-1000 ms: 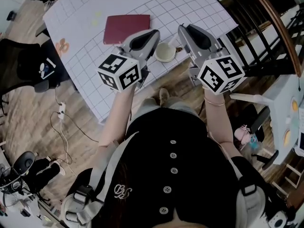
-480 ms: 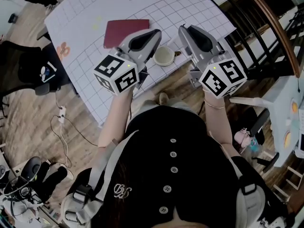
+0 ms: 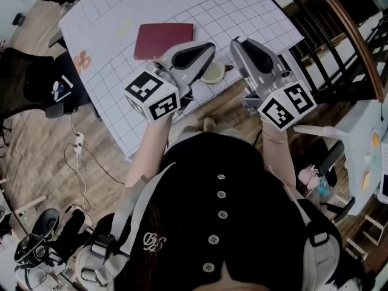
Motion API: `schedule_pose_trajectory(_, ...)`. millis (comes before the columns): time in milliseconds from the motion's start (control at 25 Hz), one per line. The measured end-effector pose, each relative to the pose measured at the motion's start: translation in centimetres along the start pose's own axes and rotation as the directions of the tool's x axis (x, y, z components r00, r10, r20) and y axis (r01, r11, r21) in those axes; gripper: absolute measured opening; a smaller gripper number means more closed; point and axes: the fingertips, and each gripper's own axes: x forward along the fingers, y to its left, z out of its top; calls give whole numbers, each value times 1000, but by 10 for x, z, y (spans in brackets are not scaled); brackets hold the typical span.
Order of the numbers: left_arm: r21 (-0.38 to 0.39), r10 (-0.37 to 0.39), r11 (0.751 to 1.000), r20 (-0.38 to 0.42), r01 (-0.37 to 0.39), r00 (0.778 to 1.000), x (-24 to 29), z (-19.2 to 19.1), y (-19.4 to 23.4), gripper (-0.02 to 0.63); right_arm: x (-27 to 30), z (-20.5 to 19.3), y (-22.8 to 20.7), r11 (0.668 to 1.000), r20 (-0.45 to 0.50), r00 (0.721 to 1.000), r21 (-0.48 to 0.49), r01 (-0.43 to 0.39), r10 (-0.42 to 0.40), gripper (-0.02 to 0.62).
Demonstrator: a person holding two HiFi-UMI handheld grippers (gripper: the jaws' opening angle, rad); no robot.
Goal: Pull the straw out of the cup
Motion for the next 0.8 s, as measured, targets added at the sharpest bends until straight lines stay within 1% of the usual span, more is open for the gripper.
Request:
schedule_pose_trajectory(280, -20, 15, 1000, -76, -16, 997, 1, -19, 3, -3, -3, -10, -1, 999, -46, 999, -32, 11, -13, 40)
schedule_pose_trajectory(440, -21, 14, 1000, -98, -16, 995, 2, -24, 2, -3, -1, -12, 1, 999, -62, 998, -52, 7, -10, 40)
schedule_pose_trajectory(560, -1, 23, 1000, -115, -23, 993, 2, -27, 1, -3, -1, -15, 2, 998, -77, 997, -64, 2, -7, 40)
schedule_pose_trajectory(800, 6, 37, 999, -123, -37, 992, 0, -27, 5, -3, 0, -20, 5, 997, -100, 995, -79, -10, 2, 39)
